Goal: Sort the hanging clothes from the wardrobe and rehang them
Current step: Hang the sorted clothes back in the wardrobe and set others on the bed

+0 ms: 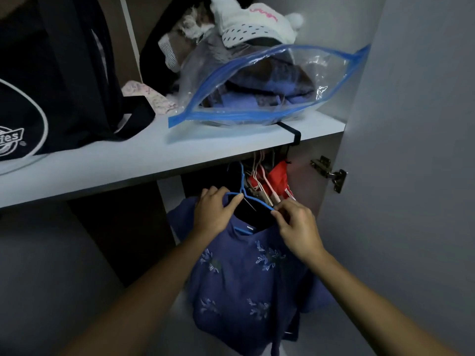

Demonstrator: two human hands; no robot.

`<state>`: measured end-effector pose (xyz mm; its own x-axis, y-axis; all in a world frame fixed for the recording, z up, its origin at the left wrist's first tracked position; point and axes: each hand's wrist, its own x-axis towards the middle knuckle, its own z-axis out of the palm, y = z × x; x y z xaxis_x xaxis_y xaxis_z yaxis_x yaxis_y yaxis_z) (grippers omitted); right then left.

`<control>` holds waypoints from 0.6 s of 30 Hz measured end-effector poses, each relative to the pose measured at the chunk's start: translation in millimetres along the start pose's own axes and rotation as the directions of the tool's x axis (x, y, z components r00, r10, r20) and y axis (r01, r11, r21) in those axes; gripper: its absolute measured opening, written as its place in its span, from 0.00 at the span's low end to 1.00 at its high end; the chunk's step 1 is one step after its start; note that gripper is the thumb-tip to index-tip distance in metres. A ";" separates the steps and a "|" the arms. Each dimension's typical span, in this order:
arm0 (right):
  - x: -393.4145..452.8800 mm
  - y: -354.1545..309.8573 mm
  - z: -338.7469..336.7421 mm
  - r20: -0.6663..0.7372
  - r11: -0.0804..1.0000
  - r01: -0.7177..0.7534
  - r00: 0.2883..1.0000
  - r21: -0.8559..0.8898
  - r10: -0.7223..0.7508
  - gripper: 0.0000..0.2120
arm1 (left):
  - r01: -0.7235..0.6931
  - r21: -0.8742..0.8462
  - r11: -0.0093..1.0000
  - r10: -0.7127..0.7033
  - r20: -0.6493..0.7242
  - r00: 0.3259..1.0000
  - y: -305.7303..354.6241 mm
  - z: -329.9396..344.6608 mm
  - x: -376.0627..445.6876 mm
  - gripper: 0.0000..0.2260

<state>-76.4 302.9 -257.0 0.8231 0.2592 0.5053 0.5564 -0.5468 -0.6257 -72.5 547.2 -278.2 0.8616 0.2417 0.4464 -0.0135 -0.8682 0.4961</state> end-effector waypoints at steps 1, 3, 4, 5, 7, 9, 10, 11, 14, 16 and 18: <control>5.2 1.7 5.3 -0.016 1.000 -0.005 1.000 -0.006 0.005 0.07 | 0.023 -0.009 1.000 -0.022 0.033 0.999 0.1 4.0 7.1 0.35; 15.5 4.7 13.8 -0.047 1.000 -0.007 0.999 -0.023 0.006 0.06 | 0.045 0.011 0.999 -0.045 0.052 0.998 -0.2 11.6 20.4 0.39; 19.6 6.2 17.5 -0.061 1.000 -0.007 0.998 -0.026 0.005 0.06 | 0.051 0.031 0.998 -0.052 0.050 0.997 -0.6 15.4 26.0 0.40; 23.8 7.5 21.2 -0.073 1.000 -0.006 0.997 -0.027 0.004 0.05 | 0.058 0.047 0.997 -0.061 0.049 0.997 -1.1 18.9 31.2 0.41; 30.7 9.2 28.7 -0.090 1.000 -0.004 0.996 -0.031 0.001 0.06 | 0.079 0.067 0.995 -0.083 0.052 0.995 -3.3 25.9 40.0 0.43; 36.5 11.2 36.1 -0.110 0.999 -0.005 0.994 -0.034 0.001 0.07 | 0.100 0.062 0.993 -0.104 0.054 0.993 -6.4 31.7 46.5 0.44; 38.8 12.4 39.7 -0.118 0.999 -0.006 0.993 -0.033 0.002 0.07 | 0.109 0.052 0.993 -0.112 0.054 0.992 -8.4 34.6 49.1 0.45; 40.4 13.2 43.1 -0.126 0.999 -0.006 0.992 -0.034 0.001 0.07 | 0.116 0.040 0.992 -0.118 0.053 0.992 -10.4 37.2 51.2 0.45; 45.8 15.6 52.8 -0.147 0.999 -0.012 0.989 -0.032 0.007 0.07 | 0.132 0.005 0.991 -0.132 0.052 0.990 -15.7 45.2 56.8 0.43; 49.7 18.3 58.7 -0.163 0.999 -0.026 0.986 -0.033 0.020 0.08 | 0.132 0.009 0.991 -0.132 0.052 0.990 -18.4 49.8 62.6 0.40; 53.6 21.6 63.9 -0.175 0.999 -0.042 0.984 -0.032 0.036 0.07 | 0.128 0.022 0.991 -0.129 0.056 0.990 -19.7 53.0 71.2 0.40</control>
<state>-12.9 355.9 -281.5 0.8097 0.0963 0.5789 0.5175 -0.5823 -0.6270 16.0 558.5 -295.6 0.8831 0.3274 0.3362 0.1084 -0.8394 0.5326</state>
